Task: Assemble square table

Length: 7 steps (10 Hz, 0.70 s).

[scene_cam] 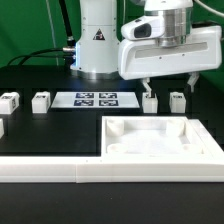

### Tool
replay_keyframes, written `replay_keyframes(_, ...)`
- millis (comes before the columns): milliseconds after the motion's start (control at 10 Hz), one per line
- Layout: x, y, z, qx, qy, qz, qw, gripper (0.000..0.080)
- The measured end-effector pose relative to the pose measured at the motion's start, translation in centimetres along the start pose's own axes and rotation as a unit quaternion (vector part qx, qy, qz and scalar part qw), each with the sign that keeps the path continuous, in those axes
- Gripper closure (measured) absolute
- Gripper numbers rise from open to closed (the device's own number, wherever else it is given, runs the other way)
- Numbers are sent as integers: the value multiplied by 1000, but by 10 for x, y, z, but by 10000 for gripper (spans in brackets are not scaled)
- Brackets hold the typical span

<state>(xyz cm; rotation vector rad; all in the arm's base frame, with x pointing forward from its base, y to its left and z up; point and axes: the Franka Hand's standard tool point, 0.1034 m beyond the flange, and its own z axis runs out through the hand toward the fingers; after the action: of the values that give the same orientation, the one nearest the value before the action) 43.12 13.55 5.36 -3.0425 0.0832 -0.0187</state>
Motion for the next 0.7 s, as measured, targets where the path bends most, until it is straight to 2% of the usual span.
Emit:
replay_keyframes(200, -22, -19, 5, -2, -7, 15, 1000, 151)
replay_keyframes(300, -29, -24, 7, -3, -11, 20, 1000, 151)
replay_keyframes(700, -33, -23, 9, -5, -26, 9, 1000, 151)
